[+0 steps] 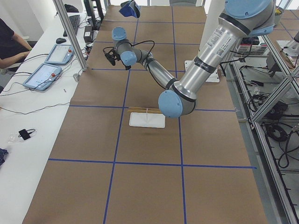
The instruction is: Hang towel on rack
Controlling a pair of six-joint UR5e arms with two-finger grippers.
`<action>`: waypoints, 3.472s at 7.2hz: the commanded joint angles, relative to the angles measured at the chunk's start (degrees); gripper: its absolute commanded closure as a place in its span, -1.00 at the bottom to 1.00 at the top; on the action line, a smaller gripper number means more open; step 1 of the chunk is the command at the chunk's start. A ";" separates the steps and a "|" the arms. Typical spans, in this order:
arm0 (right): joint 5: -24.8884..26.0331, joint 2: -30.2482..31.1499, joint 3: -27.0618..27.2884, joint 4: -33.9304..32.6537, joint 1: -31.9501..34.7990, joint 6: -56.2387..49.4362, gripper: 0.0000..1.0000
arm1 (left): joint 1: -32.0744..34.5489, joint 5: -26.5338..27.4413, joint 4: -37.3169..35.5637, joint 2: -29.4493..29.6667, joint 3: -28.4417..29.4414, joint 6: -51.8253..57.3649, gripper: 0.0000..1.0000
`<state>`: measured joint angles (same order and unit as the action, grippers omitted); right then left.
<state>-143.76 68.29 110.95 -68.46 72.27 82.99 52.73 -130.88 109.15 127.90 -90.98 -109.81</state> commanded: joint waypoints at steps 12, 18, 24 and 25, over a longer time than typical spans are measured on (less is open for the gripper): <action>28.63 -2.37 0.41 22.23 -20.59 16.24 1.00 | -10.01 0.53 0.27 12.10 -2.18 -21.50 -0.95; 25.46 2.78 2.60 21.70 -23.13 1.08 1.00 | -9.32 3.07 0.45 11.67 -1.92 -19.75 -0.95; 26.60 8.29 8.82 11.21 -30.61 -32.94 1.00 | -6.68 3.08 0.45 11.49 -1.48 -17.64 -0.95; 26.87 2.87 9.46 4.10 -30.44 -36.46 1.00 | -6.68 3.08 0.53 11.58 -1.48 -17.29 -0.95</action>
<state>-117.14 76.07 119.07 -56.64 42.08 51.66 46.02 -127.79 109.63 139.45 -92.51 -127.71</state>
